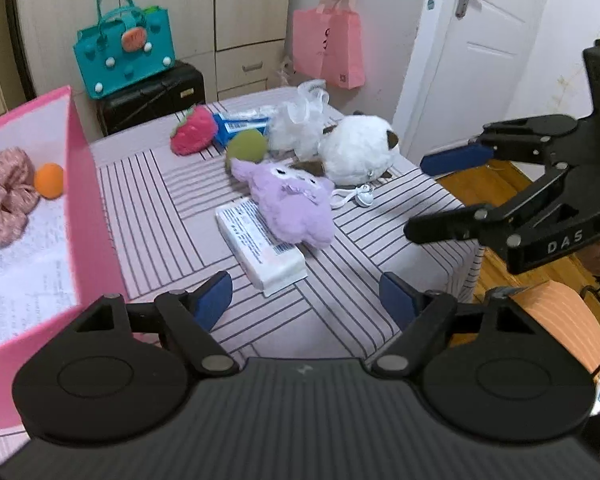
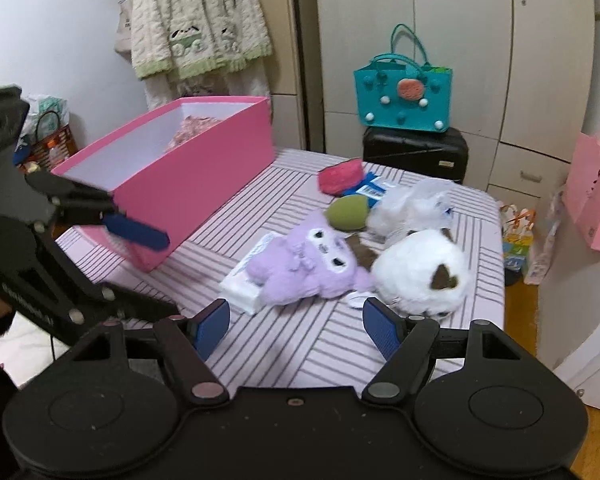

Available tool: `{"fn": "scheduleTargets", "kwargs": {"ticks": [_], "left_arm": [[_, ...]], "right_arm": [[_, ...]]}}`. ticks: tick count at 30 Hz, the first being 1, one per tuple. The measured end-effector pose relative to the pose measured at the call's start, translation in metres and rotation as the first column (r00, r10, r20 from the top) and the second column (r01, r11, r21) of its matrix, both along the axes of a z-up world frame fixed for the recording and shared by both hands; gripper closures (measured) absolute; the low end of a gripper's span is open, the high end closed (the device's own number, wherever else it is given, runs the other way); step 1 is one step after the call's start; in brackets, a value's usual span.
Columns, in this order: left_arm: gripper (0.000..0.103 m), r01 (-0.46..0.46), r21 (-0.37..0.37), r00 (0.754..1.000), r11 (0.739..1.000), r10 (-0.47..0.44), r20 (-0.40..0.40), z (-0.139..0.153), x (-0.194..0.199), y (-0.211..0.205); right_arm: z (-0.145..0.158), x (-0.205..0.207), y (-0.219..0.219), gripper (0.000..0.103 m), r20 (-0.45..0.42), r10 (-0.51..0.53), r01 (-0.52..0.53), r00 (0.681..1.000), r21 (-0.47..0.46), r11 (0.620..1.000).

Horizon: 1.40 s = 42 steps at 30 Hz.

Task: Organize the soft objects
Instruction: 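Withdraw both tools from the box back toward the table items, then grasp the white tissue pack with the left tool while the right tool grasps the white mesh puff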

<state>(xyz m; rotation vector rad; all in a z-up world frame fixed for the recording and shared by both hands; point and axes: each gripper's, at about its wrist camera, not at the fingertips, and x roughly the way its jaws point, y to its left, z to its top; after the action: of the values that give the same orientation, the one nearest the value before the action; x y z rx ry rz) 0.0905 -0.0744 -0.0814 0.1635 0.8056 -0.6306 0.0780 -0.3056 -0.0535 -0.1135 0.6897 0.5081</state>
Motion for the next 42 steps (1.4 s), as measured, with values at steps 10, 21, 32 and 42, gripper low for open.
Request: {"fn": "scheduleTargets", "kwargs": {"ticks": [10, 21, 32, 42], "left_arm": [[0.026, -0.128, 0.022, 0.988, 0.991, 0.126, 0.085, -0.037, 0.020, -0.019], [0.038, -0.148, 0.110, 0.983, 0.983, 0.134, 0.128, -0.054, 0.033, -0.030], [0.033, -0.215, 0.055, 0.972, 0.975, 0.208, 0.111, -0.061, 0.052, -0.025], [0.062, -0.247, 0.040, 0.960, 0.968, 0.239, 0.146, -0.061, 0.054, -0.013]], "right_arm": [[-0.009, 0.015, -0.002, 0.025, 0.125, -0.027, 0.034, 0.992, -0.055, 0.998], [0.011, 0.062, -0.005, 0.025, 0.159, -0.068, 0.073, 0.985, -0.028, 0.997], [0.002, 0.135, -0.017, 0.023, 0.012, -0.111, 0.111, 0.994, 0.009, 0.994], [-0.030, 0.184, -0.016, 0.022, -0.133, -0.096, 0.094, 0.986, -0.023, 0.995]]}}
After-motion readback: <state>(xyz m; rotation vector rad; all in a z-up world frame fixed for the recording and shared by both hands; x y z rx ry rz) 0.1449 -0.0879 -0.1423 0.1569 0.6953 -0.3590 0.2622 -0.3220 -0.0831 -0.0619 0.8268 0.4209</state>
